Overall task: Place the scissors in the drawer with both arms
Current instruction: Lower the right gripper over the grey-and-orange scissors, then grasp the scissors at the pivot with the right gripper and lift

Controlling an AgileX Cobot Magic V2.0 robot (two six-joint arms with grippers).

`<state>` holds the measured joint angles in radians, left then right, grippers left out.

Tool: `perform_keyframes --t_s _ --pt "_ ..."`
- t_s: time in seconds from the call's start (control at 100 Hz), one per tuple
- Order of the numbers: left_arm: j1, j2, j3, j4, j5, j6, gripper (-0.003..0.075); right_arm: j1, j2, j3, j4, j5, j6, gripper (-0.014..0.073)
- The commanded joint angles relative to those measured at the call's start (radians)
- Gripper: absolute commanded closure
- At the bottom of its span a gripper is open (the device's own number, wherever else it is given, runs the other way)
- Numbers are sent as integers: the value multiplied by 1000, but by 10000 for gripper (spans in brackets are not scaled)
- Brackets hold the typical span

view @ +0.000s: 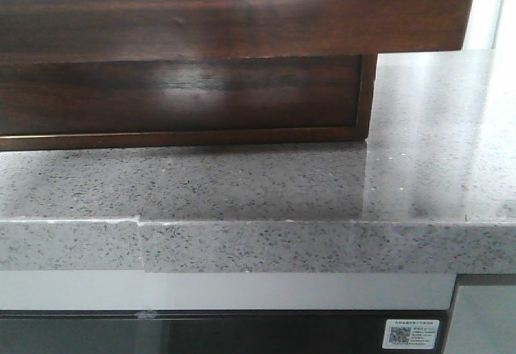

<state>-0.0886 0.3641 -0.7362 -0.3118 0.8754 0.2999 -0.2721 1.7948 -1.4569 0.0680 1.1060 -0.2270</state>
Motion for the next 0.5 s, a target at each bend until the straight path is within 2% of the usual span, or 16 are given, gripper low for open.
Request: perform_keyframes --t_s 0.0,0.07,0.27,0.49 --pt "-8 18 -31 -28 -76 -1 345 -5 -16 -63 7 31 -21 228" --pt "-8 18 -31 -28 -76 -1 345 -5 7 -87 7 54 -26 234" --pt "-8 18 -31 -28 -76 -1 345 -5 37 -124 13 82 -35 349" --pt "-8 18 -31 -27 -76 -1 345 -5 37 -124 13 96 -37 415"
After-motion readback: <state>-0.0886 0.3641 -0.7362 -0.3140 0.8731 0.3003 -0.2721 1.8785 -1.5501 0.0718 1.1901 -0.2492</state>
